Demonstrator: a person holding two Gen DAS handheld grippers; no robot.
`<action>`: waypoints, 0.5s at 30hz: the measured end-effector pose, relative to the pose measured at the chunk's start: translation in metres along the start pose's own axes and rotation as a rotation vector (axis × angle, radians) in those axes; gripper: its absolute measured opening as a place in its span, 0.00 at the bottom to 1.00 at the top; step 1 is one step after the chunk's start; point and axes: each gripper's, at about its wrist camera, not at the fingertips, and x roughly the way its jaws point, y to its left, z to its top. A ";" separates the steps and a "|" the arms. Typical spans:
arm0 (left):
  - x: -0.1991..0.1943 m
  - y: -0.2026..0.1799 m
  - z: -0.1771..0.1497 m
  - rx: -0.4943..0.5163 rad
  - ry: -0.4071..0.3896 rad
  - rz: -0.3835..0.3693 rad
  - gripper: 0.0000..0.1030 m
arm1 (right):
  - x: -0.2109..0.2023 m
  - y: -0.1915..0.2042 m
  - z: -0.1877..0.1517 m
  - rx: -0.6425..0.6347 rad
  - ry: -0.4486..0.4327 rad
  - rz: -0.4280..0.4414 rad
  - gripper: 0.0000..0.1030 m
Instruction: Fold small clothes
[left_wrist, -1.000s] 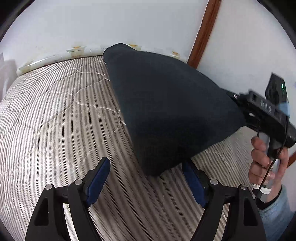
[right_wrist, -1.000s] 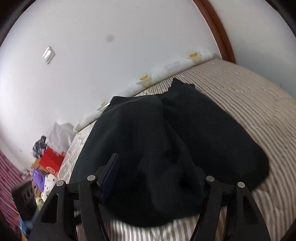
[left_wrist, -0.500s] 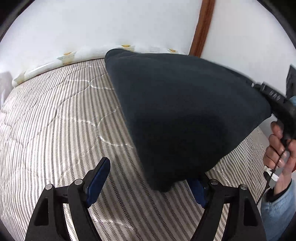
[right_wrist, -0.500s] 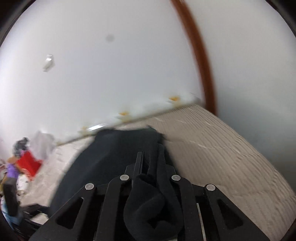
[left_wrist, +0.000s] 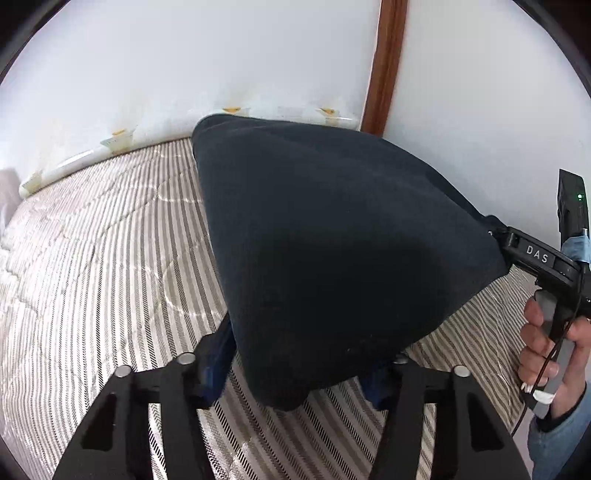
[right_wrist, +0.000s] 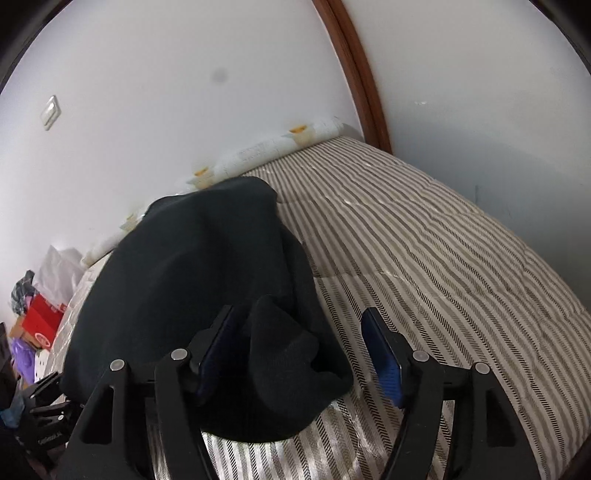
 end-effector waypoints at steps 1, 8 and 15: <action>-0.001 0.000 0.001 -0.004 -0.005 0.013 0.39 | 0.003 -0.001 0.001 0.019 0.008 0.004 0.65; -0.010 0.024 0.007 -0.069 -0.044 0.043 0.20 | 0.019 0.040 0.004 -0.068 -0.006 0.018 0.24; -0.036 0.096 0.001 -0.190 -0.064 0.056 0.19 | 0.035 0.099 -0.001 -0.089 0.036 0.124 0.23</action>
